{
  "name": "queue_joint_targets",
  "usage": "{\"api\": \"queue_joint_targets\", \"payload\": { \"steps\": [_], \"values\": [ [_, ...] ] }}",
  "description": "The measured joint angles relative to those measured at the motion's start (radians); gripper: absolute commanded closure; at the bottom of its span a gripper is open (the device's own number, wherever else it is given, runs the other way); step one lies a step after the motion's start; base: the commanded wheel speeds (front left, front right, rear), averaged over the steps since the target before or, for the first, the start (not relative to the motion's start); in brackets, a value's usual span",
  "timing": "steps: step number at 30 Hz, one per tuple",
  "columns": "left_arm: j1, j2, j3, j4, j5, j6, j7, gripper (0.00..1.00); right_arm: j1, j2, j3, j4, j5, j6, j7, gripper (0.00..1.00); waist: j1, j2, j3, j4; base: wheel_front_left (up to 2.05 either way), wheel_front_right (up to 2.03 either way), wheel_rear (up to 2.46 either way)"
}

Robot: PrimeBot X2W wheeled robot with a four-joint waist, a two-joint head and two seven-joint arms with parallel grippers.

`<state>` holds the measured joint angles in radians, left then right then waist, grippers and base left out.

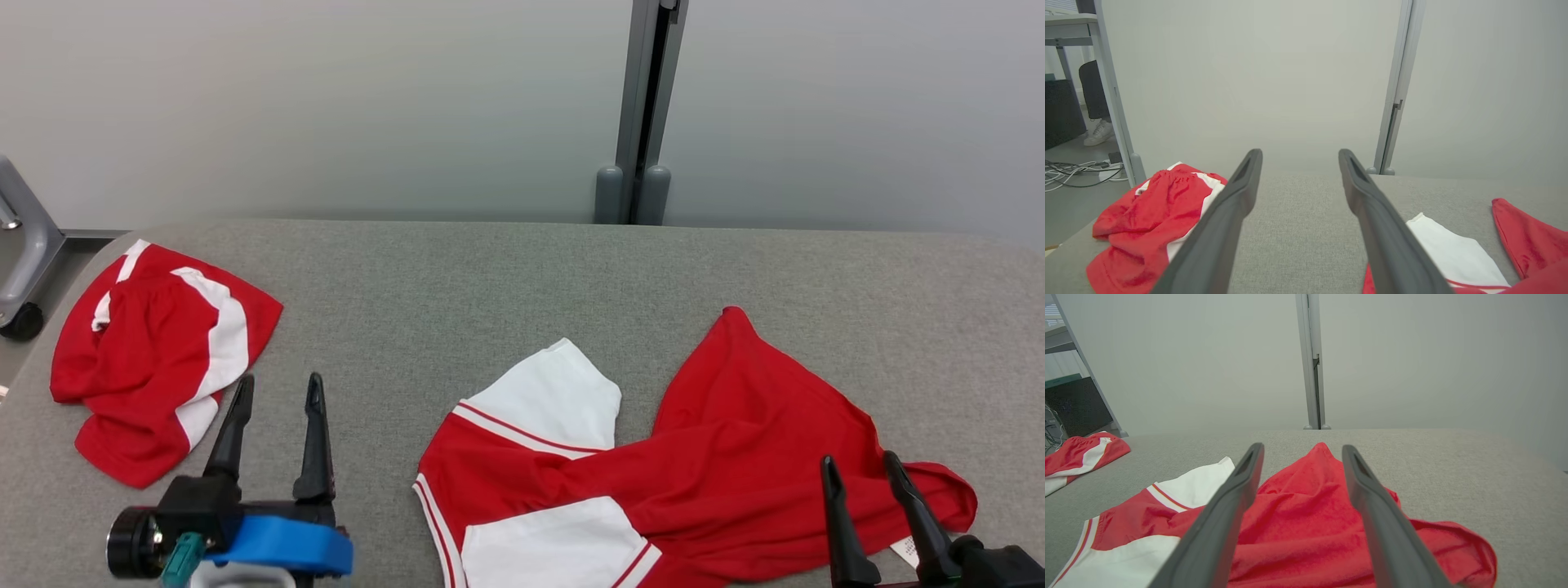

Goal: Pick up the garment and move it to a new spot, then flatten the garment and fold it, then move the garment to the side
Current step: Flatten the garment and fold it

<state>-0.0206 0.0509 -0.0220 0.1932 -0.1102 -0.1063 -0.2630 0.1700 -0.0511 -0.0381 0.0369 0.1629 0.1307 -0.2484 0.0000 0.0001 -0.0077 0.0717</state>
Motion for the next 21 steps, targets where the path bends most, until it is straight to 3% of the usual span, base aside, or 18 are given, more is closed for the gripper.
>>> {"api": "queue_joint_targets", "payload": {
  "steps": [10,21],
  "values": [
    [-0.221,0.042,-0.096,0.155,-0.005,-0.018,0.006,0.00,-0.026,0.001,0.011,0.007,-0.011,0.000,0.017,0.00,0.0001,0.0001,0.043,-0.050,0.00,0.00,0.00],
    [-0.369,0.093,-0.257,0.377,-0.092,-0.023,0.114,0.00,-0.068,0.001,0.006,0.014,-0.022,0.000,0.020,0.00,0.0002,0.0002,0.108,-0.113,0.00,0.00,0.00]
  ]
}}
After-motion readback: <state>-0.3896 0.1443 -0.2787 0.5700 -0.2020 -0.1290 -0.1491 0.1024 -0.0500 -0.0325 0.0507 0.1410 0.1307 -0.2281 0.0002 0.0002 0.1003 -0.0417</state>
